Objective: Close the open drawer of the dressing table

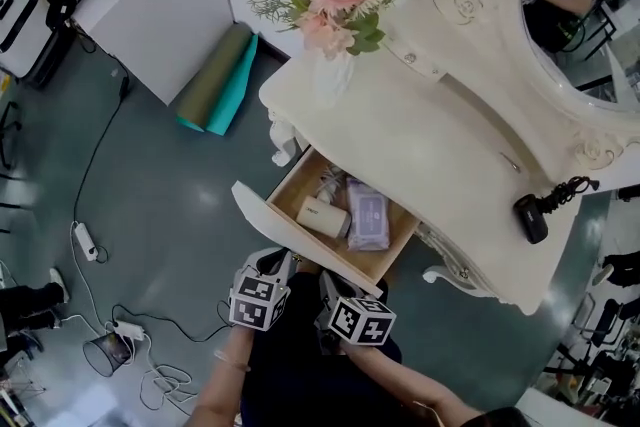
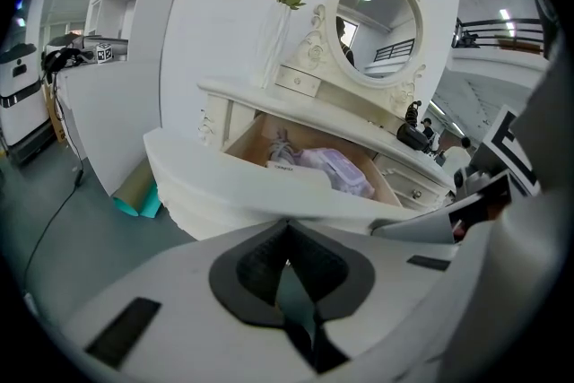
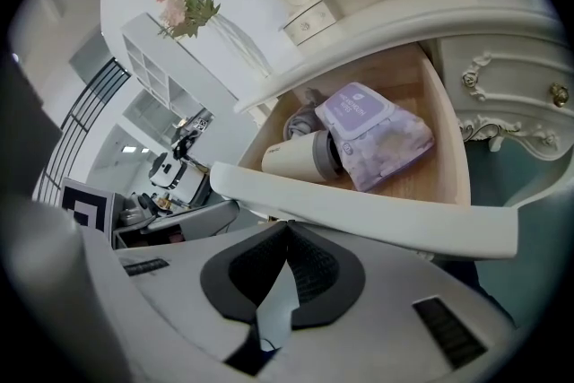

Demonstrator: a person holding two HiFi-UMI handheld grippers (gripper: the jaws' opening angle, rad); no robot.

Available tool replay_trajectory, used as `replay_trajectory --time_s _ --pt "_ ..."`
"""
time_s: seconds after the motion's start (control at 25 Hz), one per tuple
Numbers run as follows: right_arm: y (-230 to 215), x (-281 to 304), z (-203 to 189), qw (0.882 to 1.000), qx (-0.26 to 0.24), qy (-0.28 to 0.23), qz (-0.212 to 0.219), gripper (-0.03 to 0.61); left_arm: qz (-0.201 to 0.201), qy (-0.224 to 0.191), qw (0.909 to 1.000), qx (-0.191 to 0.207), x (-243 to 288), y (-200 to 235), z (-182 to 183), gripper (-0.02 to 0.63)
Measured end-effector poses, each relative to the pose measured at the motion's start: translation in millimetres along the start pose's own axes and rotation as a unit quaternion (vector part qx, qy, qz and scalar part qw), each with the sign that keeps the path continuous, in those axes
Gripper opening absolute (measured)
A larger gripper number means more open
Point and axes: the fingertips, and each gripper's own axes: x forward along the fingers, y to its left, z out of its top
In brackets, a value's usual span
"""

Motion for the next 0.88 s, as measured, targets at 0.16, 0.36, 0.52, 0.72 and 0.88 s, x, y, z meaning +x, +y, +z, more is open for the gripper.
replay_trajectory --time_s 0.16,0.36,0.52,0.72,0.88 --pt "-6 -1 5 1.000 0.004 -0.008 -0.007 0.008 -0.004 0.000 1.0000 0.002 4 -1 3 0.018" --pt "-12 -2 13 0.999 0.011 -0.024 -0.019 0.008 -0.007 0.007 0.9999 0.011 11 -3 7 0.018" --pt "-16 -1 21 0.999 0.011 -0.038 -0.027 0.008 -0.008 0.006 0.9999 0.011 17 -4 13 0.019" --pt "-21 1 32 0.998 0.000 -0.060 -0.036 0.008 -0.015 0.009 0.9996 0.020 25 -5 21 0.018" --pt "-26 2 41 0.996 0.001 -0.076 -0.044 0.008 -0.021 0.008 0.9993 0.030 32 -7 27 0.019"
